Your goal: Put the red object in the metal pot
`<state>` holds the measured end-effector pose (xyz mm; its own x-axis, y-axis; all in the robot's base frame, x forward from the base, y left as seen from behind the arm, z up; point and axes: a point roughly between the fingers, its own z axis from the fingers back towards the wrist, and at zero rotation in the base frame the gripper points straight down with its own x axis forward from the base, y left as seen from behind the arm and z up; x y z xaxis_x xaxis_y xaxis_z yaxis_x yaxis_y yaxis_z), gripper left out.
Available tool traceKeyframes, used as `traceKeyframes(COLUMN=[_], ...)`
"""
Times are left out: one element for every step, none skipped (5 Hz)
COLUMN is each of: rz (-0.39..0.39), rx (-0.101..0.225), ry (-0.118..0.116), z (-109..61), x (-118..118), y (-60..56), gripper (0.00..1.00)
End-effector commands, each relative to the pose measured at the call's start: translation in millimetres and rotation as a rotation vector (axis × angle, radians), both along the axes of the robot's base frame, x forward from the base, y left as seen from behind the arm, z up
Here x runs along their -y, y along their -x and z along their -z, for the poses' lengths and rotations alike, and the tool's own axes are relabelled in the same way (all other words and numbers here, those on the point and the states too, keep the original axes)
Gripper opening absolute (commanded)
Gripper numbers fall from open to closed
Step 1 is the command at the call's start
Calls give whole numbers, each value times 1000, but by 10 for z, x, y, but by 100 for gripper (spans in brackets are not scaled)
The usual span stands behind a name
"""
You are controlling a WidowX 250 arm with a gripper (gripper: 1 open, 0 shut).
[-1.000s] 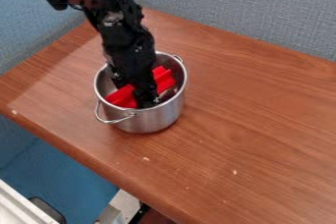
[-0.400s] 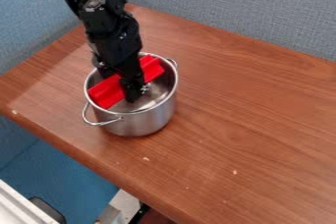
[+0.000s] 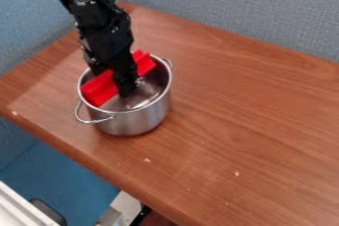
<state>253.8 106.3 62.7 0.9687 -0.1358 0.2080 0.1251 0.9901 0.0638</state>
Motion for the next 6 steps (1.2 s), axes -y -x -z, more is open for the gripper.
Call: traceKeyframes(rz=[-32,-50,-49,-43,-34,-17], rx=[22,11,-3,-17,-27,-42], ry=[-13,-13,-12,-8,-2,6], z=[-117,-134,-105,-88,-61,-10], x=[-43,-8,53,123,186,175], y=[-32,3,15,26,37,-40], gripper=[0,0,0,0,0,0])
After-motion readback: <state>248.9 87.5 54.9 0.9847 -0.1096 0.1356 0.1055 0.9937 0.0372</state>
